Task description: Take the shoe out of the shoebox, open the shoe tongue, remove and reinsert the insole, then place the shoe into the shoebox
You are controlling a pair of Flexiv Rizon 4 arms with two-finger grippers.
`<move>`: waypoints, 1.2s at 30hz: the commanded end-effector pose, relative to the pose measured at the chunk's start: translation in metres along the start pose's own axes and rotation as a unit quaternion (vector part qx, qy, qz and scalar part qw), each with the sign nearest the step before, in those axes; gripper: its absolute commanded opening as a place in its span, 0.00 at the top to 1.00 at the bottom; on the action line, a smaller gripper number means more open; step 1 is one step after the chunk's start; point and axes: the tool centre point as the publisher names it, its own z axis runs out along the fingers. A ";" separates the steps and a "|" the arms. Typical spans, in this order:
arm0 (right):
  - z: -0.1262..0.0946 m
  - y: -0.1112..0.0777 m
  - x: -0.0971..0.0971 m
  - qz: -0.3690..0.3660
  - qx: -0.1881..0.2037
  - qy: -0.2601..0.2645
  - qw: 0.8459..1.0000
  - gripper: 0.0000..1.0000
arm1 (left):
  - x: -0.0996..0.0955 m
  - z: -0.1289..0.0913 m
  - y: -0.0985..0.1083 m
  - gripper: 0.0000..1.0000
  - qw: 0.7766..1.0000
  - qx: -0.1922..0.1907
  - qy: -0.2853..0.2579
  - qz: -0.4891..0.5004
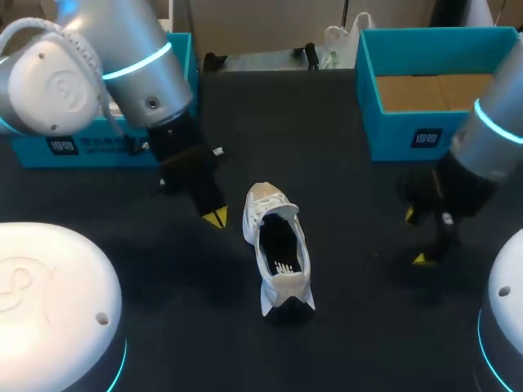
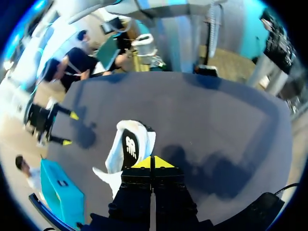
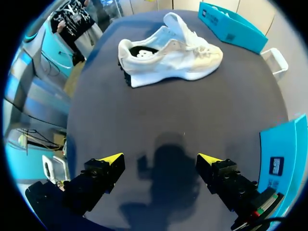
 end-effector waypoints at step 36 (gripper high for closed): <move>-0.024 -0.024 0.015 0.017 -0.016 -0.021 1.000 0.00 | -0.070 0.063 0.007 1.00 0.978 -0.063 0.177 0.089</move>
